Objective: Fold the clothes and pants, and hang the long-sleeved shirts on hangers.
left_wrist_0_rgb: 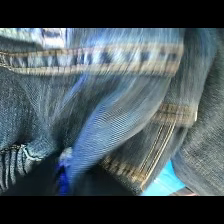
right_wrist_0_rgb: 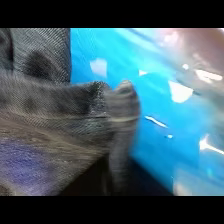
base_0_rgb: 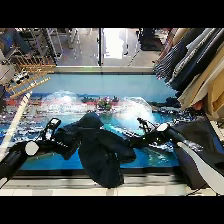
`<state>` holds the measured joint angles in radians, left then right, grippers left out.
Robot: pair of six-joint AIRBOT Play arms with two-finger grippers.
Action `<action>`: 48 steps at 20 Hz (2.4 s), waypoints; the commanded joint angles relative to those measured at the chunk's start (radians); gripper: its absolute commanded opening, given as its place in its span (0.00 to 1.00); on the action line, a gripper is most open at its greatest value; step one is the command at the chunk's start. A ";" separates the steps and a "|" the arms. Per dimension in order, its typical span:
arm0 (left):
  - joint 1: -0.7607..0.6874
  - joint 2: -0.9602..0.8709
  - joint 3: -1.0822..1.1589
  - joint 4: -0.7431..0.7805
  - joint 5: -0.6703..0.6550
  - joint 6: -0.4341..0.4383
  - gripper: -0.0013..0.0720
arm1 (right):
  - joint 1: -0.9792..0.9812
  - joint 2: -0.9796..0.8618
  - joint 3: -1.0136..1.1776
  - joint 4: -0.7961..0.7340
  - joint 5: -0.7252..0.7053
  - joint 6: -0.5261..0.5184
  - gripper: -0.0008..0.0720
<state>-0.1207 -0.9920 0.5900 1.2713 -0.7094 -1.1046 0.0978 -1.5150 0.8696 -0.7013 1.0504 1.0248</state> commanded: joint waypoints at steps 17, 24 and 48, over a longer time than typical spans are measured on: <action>1.085 0.070 1.046 -0.576 -0.567 0.014 0.04 | -0.328 0.811 0.579 -0.666 0.103 0.269 0.06; 0.924 -0.437 1.046 -0.615 -0.432 -0.019 0.04 | -0.263 0.143 0.579 -0.507 -0.051 0.311 0.06; 1.064 -0.626 0.563 -0.404 -0.405 -0.006 0.66 | 0.141 0.205 -0.236 0.039 0.008 0.064 0.66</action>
<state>0.9588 -1.6211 1.2114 1.0061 -1.1805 -1.1896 0.0906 -1.3151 0.7021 -0.7113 1.2129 1.1118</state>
